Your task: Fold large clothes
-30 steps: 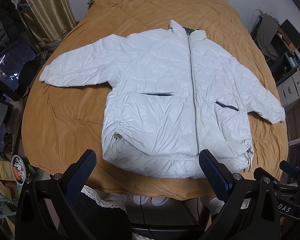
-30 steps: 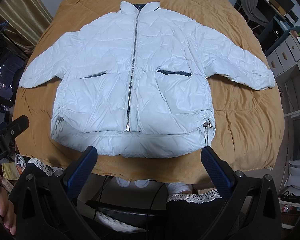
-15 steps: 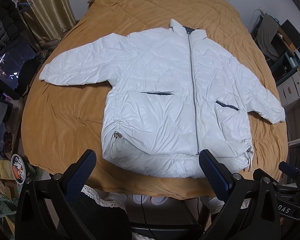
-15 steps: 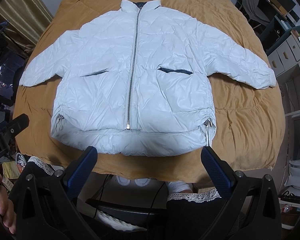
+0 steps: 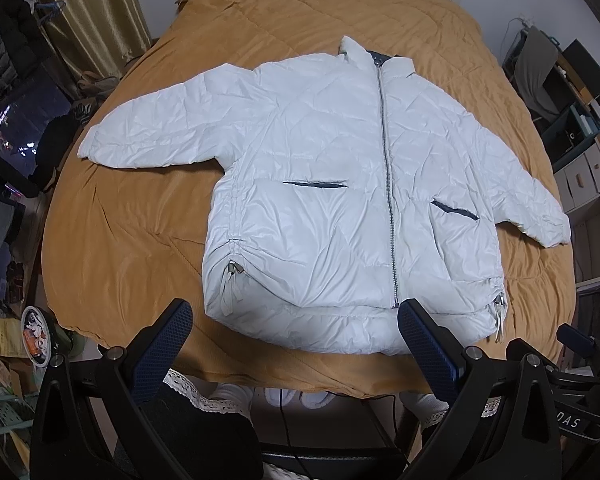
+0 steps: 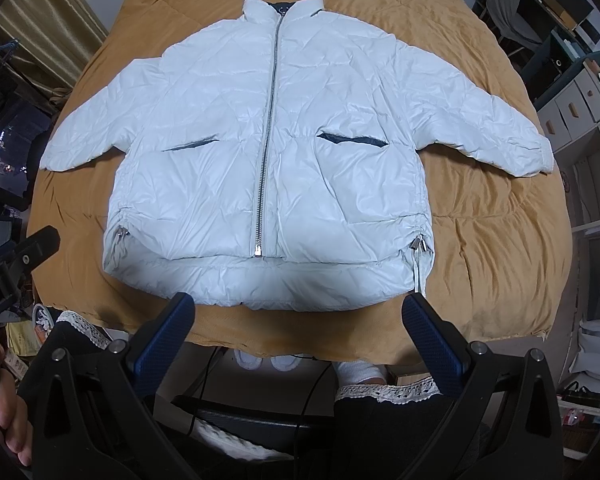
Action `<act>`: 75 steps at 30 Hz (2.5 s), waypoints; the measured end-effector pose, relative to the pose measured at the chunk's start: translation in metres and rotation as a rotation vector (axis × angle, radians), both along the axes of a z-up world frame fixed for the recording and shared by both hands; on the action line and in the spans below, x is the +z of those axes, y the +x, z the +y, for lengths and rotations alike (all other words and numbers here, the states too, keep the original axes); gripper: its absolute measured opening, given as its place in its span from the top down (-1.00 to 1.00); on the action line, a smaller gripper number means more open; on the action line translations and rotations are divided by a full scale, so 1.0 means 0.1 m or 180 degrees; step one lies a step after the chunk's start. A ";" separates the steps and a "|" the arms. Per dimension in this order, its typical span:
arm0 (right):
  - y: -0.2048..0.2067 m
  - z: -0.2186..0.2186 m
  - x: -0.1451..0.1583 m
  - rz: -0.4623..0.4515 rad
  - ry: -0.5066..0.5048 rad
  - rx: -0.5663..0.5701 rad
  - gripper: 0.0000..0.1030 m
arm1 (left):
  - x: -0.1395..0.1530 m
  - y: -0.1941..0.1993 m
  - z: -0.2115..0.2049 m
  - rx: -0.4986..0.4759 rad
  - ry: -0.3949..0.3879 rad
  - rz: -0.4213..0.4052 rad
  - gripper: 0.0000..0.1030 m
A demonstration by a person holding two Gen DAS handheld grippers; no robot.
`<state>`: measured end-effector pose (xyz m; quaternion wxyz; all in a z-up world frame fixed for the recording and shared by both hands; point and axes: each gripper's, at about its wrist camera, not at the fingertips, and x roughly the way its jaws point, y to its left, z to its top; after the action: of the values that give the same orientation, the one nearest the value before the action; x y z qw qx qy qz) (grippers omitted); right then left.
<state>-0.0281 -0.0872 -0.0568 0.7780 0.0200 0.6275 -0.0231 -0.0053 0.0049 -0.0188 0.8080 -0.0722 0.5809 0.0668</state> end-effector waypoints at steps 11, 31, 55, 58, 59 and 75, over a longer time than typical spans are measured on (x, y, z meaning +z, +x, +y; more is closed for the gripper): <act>-0.02 0.00 -0.02 0.0028 0.0005 0.0004 -1.00 | -0.01 0.00 0.02 -0.0002 -0.0017 0.0006 -0.99; 0.14 0.03 0.00 0.0111 0.0028 -0.0004 -1.00 | -0.01 0.04 0.19 0.0094 -0.0052 0.0061 -0.99; 0.40 -0.04 -0.47 0.0579 0.0017 0.0046 -1.00 | -2.12 0.99 4.35 0.1859 -0.2456 -0.1303 -0.99; 0.58 -0.12 -0.62 0.0713 0.0034 0.0005 -1.00 | -2.40 1.27 4.59 0.1891 -0.2532 -0.1515 -0.99; 0.66 -0.14 -0.65 0.0740 0.0055 0.0005 -1.00 | -2.49 1.38 4.65 0.1888 -0.2638 -0.1561 -0.99; 1.46 -0.60 -1.15 0.0109 0.0762 -0.0593 -1.00 | -2.73 2.07 4.90 0.2109 -0.2152 -0.1392 0.84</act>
<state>0.1179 -0.1476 -0.1718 0.7538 0.1705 0.6343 -0.0206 0.2021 0.4945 -0.2919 0.7774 -0.5214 0.3338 0.1110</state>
